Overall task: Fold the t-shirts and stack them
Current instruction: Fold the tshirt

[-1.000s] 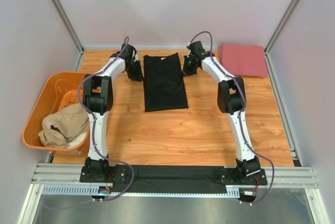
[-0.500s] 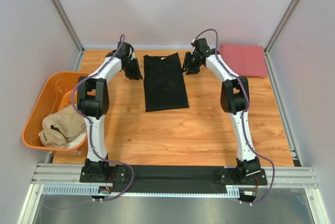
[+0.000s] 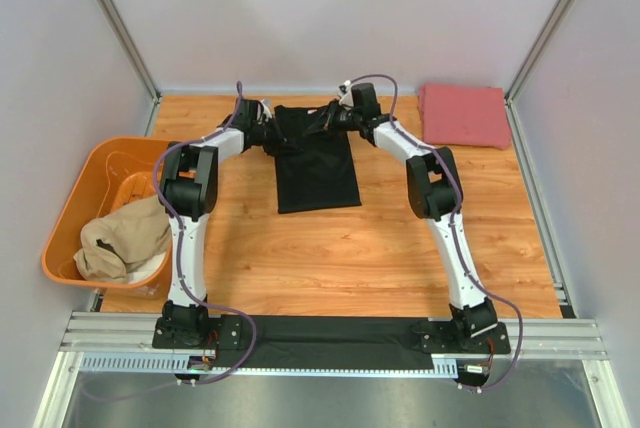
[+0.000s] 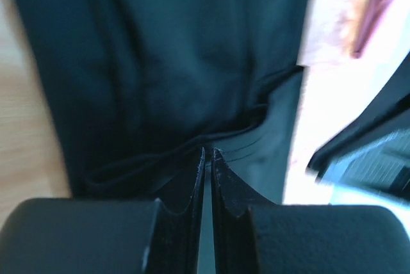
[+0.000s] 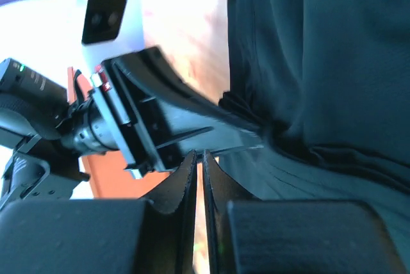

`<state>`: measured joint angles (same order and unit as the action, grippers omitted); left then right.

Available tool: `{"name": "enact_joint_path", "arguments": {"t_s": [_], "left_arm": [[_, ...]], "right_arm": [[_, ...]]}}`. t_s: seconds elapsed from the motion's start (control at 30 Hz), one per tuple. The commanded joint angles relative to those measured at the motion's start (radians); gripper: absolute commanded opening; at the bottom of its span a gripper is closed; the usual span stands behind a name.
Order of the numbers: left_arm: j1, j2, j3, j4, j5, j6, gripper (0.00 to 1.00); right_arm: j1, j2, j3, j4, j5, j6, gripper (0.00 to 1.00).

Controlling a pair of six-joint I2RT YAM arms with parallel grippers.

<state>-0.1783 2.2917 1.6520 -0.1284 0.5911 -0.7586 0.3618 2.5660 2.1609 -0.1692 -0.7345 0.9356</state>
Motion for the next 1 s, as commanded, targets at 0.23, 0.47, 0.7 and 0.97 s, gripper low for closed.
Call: {"name": "enact_joint_path", "arguments": {"t_s": [0.23,0.47,0.7,0.97], "left_arm": [[0.034,0.066,0.055,-0.108,-0.043,0.100,0.13],[0.036,0.052,0.123,-0.200,-0.045,0.197,0.18],[0.036,-0.038,0.219,-0.358,-0.108,0.280,0.26],[-0.012,-0.276,-0.052,-0.294,-0.042,0.213,0.27]], "right_arm": [[-0.070,0.077,-0.168,0.225,-0.065,0.123,0.05],[-0.148,0.046,-0.118,0.011,-0.031,-0.061,0.09],[-0.170,-0.078,-0.047,-0.247,-0.033,-0.228,0.20],[-0.127,-0.321,-0.333,-0.254,-0.091,-0.293,0.28]]}}
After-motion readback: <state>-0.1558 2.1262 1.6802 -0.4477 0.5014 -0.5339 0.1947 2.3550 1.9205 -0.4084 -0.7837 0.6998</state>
